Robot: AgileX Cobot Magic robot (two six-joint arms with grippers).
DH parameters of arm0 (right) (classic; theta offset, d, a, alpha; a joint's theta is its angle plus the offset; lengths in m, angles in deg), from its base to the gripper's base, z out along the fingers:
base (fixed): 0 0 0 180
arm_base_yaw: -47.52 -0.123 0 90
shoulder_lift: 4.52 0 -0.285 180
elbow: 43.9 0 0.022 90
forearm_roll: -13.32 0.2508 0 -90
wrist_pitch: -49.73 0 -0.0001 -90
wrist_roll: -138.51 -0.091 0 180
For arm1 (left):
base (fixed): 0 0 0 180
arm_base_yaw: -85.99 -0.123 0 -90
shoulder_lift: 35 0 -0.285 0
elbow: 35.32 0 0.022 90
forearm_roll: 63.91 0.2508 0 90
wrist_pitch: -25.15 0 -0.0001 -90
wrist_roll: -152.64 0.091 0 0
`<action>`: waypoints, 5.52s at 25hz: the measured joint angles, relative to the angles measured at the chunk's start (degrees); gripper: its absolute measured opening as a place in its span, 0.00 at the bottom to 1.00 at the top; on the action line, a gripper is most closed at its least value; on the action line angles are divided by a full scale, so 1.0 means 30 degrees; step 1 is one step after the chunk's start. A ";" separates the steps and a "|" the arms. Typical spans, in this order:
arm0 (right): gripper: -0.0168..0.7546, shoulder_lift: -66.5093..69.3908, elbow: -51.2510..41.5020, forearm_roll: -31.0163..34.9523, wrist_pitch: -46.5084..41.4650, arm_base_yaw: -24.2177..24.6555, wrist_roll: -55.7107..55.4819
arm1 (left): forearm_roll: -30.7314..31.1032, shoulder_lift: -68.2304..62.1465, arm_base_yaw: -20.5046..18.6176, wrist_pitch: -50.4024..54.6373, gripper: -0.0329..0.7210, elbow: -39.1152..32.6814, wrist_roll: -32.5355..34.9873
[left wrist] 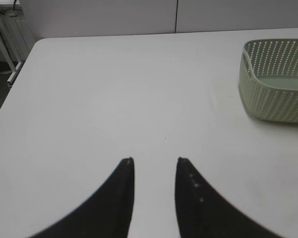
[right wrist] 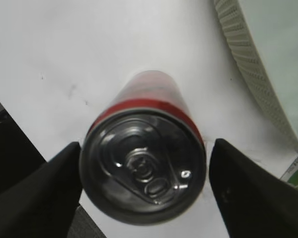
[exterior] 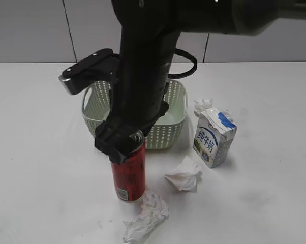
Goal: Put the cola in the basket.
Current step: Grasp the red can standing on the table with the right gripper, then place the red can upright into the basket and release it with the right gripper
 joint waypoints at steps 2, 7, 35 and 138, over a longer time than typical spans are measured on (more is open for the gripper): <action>0.79 0.0308 0.0000 0.0008 0.0000 0.0000 0.0000 | 0.0000 0.0000 0.0000 0.0000 0.35 0.0000 0.0000; 0.79 0.0552 0.0000 0.0048 0.0416 0.0000 -0.0022 | 0.0000 0.0000 0.0000 0.0000 0.35 0.0000 0.0000; 0.70 0.1520 0.0064 -0.0354 0.0201 0.0000 -0.1225 | 0.0000 0.0000 0.0000 0.0000 0.35 0.0000 0.0000; 0.79 0.7423 1.0878 -0.0110 -0.0019 0.4289 0.4034 | 0.0000 0.0000 0.0000 0.0000 0.35 0.0000 0.0002</action>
